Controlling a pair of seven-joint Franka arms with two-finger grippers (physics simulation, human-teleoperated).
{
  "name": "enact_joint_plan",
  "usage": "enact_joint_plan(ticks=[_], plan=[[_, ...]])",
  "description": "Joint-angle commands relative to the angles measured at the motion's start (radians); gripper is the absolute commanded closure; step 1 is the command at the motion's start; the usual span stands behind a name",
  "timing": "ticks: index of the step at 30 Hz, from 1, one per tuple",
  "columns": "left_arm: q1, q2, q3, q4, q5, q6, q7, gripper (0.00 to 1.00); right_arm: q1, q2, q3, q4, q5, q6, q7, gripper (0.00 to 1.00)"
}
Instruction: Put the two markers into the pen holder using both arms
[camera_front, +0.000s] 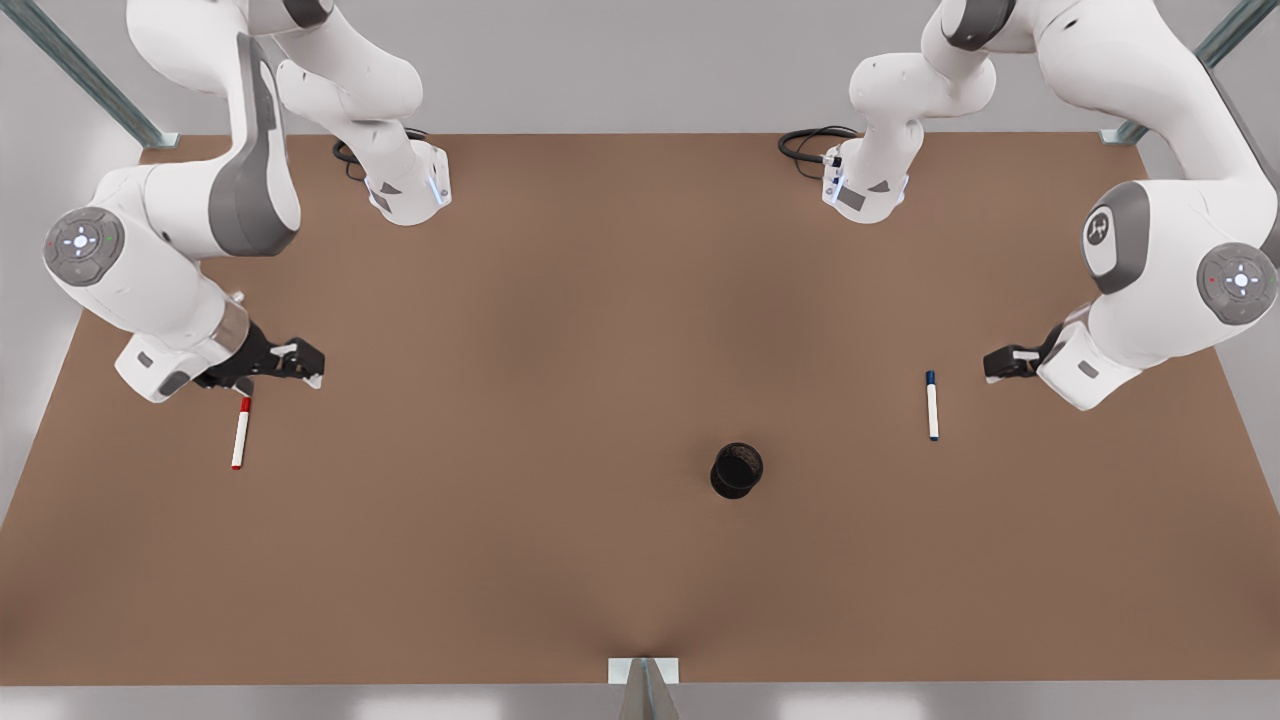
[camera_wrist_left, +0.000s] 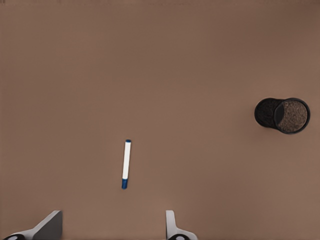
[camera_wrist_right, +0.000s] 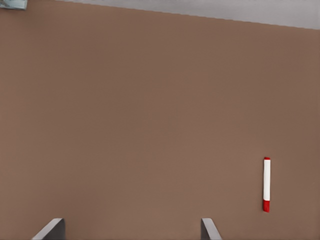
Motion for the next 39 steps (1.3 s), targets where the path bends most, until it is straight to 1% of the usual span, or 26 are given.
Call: enact_joint_plan(ticks=[1,2,3,4,5,6,8,10,14,15,16,23,26,30,39], plan=[[0.0,-0.001,-0.001,0.001,0.0,0.013,0.005,0.0,-0.007,0.007,-0.003,0.001,-0.009,0.058,0.056,0.0],[-0.002,0.004,-0.001,0.001,0.0,0.018,0.005,0.0,-0.007,0.009,-0.005,0.001,-0.009,0.059,0.056,0.0],[0.008,0.03,-0.001,-0.019,-0.024,0.108,0.005,0.0,-0.01,0.012,-0.009,0.001,-0.006,0.059,0.054,0.0],[0.009,0.059,0.002,-0.128,-0.046,0.269,-0.006,0.0,-0.01,0.015,-0.011,0.001,-0.004,0.059,0.052,0.0],[0.028,0.055,0.001,-0.219,-0.084,0.38,-0.006,0.0,-0.011,0.016,-0.012,0.001,-0.004,0.059,0.052,0.0],[0.023,0.061,0.002,-0.312,-0.106,0.539,-0.006,0.0,-0.011,0.018,-0.012,0.001,-0.004,0.059,0.052,0.0],[0.02,0.124,0.001,-0.349,-0.107,0.636,-0.006,0.0,-0.019,0.019,-0.012,0.001,-0.004,0.061,0.052,0.0],[0.025,0.133,0.001,-0.455,-0.107,0.782,-0.004,0.0,-0.02,0.019,-0.012,0.001,-0.004,0.061,0.052,0.0],[0.046,0.193,0.002,-0.475,-0.104,0.845,0.062,0.0,-0.027,0.023,-0.012,0.001,-0.004,0.061,0.052,0.0],[0.06,0.199,0.002,-0.51,-0.106,0.88,0.123,0.0,-0.027,0.023,-0.012,0.001,-0.004,0.061,0.052,0.0],[0.06,0.199,0.002,-0.553,-0.103,0.924,0.129,0.0,-0.027,0.024,-0.012,0.001,-0.004,0.061,0.052,0.0],[0.08,0.202,0.01,-0.604,-0.097,0.929,0.313,0.0,-0.04,0.052,-0.011,-0.004,-0.004,0.111,0.054,0.0],[0.092,0.197,0.018,-0.665,-0.097,1.009,0.379,0.0,-0.082,0.079,-0.008,-0.016,-0.004,0.142,0.028,0.0],[0.101,0.196,0.018,-0.742,-0.097,1.112,0.401,0.0,-0.08,0.079,0.0,-0.033,-0.007,0.159,0.028,0.0],[0.101,0.237,0.018,-0.737,-0.098,1.127,0.399,0.0,-0.073,0.084,0.003,-0.036,-0.01,0.163,0.028,0.0]])
